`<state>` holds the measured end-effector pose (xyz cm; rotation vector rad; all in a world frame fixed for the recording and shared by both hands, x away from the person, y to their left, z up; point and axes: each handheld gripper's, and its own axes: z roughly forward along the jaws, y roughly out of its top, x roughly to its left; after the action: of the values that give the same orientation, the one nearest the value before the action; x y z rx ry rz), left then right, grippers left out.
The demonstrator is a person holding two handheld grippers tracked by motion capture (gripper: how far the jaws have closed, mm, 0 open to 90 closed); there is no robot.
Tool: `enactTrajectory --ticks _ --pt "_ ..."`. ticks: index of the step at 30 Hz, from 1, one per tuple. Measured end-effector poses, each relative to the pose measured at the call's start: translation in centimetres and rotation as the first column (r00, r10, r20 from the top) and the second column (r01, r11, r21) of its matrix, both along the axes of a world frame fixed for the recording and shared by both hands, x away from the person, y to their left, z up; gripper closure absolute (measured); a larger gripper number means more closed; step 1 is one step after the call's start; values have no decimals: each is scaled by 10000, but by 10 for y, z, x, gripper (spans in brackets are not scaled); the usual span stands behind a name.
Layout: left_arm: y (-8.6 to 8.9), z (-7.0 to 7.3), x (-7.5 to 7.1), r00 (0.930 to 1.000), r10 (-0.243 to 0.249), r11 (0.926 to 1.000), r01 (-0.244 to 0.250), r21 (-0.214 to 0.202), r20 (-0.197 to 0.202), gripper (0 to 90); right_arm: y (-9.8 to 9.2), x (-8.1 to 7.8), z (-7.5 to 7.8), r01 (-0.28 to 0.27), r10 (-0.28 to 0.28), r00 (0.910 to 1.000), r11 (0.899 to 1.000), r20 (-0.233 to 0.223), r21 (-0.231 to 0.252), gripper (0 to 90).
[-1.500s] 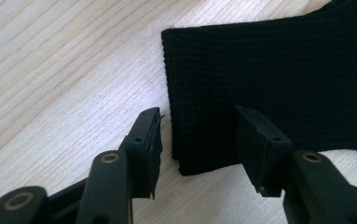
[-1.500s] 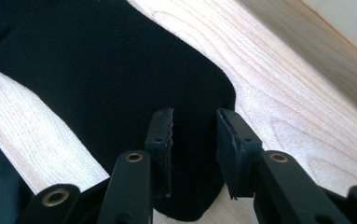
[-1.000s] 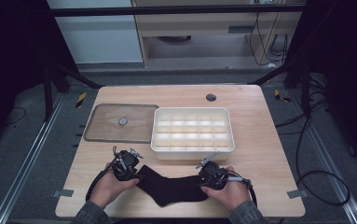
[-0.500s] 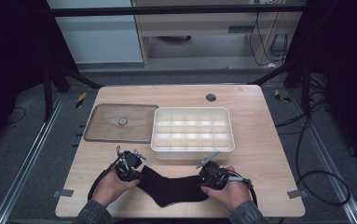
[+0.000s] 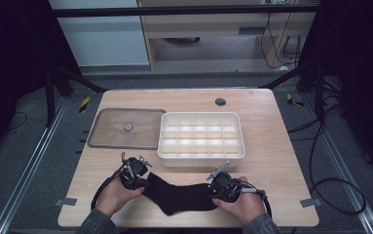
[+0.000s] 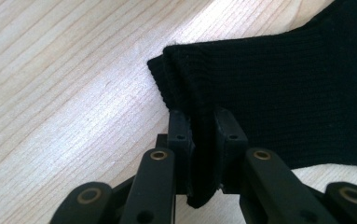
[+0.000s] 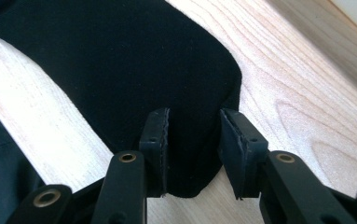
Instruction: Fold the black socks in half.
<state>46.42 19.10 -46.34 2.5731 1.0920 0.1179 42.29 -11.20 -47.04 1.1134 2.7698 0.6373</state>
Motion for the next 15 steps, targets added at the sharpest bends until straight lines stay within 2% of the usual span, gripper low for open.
enactTrajectory --ticks 15 --pt "16 8 1 9998 203 9991 -201 -368 39 788 3 1 -1 -27 27 10000 10000 -9 -38 646"
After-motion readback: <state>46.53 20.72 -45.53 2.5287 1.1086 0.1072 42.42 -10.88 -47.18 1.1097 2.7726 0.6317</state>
